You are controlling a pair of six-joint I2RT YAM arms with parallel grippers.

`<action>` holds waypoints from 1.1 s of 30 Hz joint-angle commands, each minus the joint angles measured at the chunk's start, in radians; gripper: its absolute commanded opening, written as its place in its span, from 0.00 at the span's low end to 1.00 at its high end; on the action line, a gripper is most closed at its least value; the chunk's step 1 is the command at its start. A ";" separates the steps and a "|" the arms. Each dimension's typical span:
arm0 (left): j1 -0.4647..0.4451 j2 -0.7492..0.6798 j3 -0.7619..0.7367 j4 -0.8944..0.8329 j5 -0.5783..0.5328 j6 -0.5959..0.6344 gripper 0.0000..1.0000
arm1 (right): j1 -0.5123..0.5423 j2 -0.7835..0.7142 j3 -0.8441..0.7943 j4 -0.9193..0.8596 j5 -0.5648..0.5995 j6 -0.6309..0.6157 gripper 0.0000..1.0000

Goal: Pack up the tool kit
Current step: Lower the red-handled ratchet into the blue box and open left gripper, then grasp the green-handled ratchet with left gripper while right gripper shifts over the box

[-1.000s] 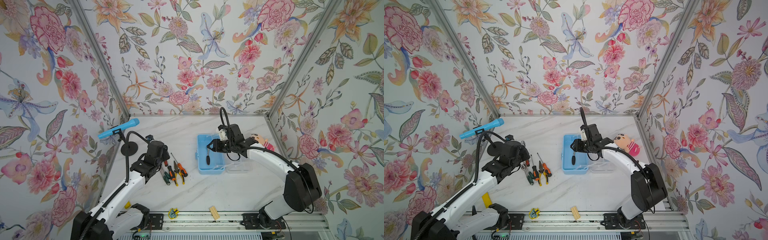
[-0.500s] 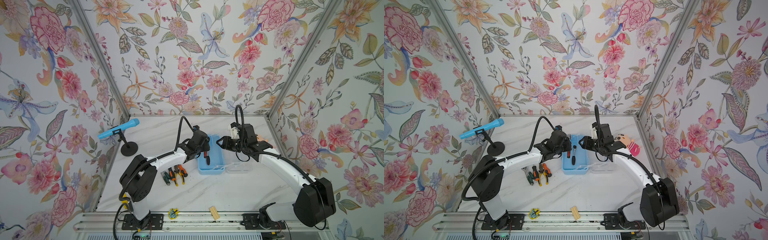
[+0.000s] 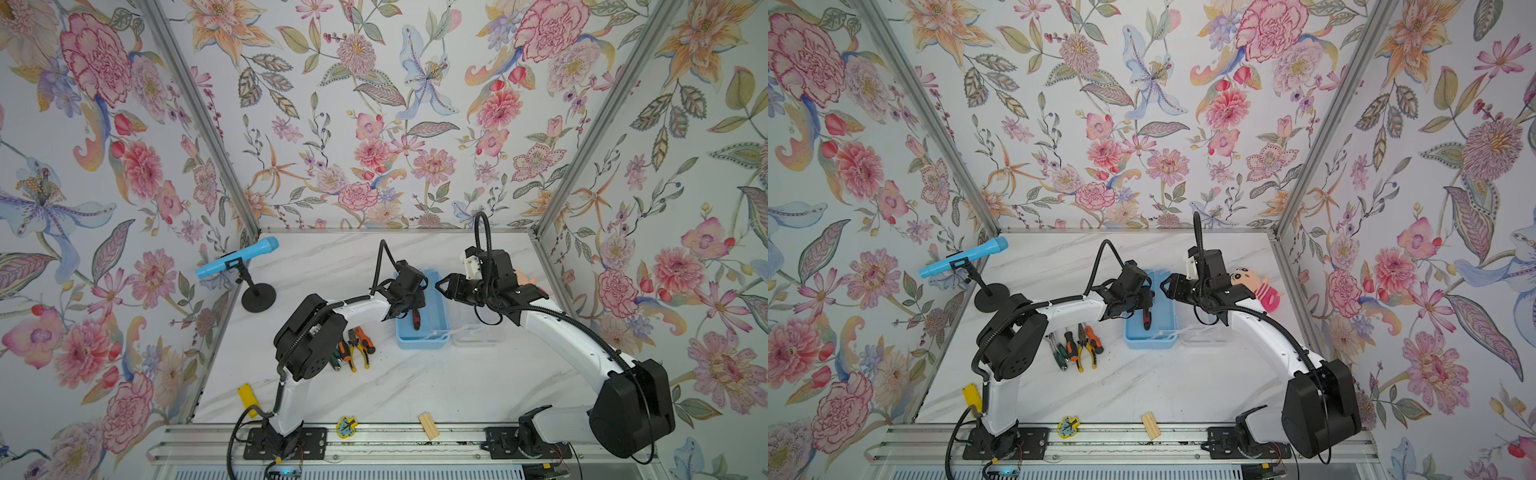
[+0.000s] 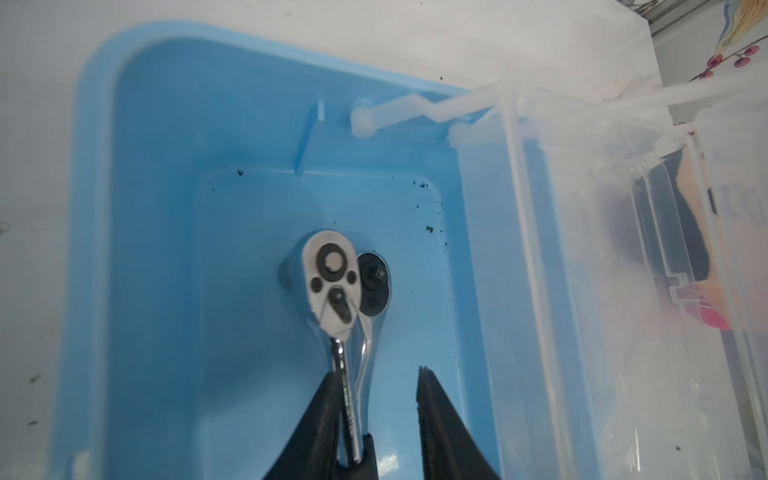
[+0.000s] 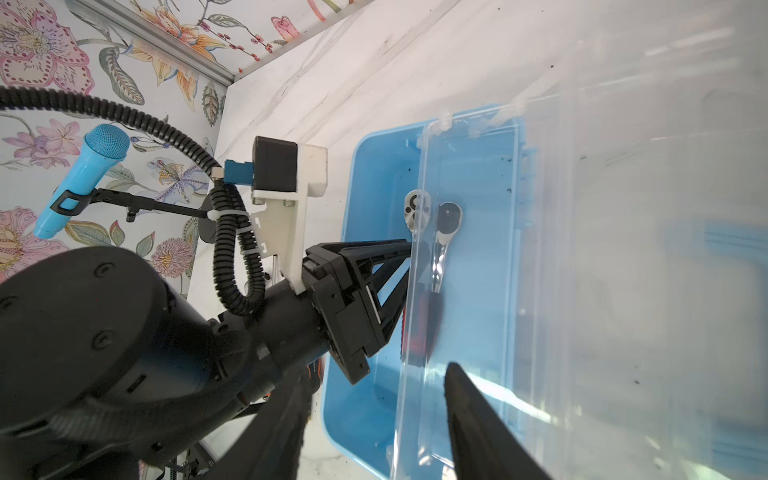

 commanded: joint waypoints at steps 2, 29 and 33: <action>-0.003 -0.028 0.038 -0.004 -0.015 0.034 0.39 | 0.012 -0.029 -0.007 0.000 0.026 0.002 0.54; 0.209 -1.026 -0.744 -0.289 -0.309 0.021 0.63 | 0.474 0.261 0.295 -0.189 0.148 -0.157 0.68; 0.232 -1.025 -0.806 -0.258 -0.290 0.002 0.62 | 0.484 0.308 0.310 -0.188 0.138 -0.154 0.68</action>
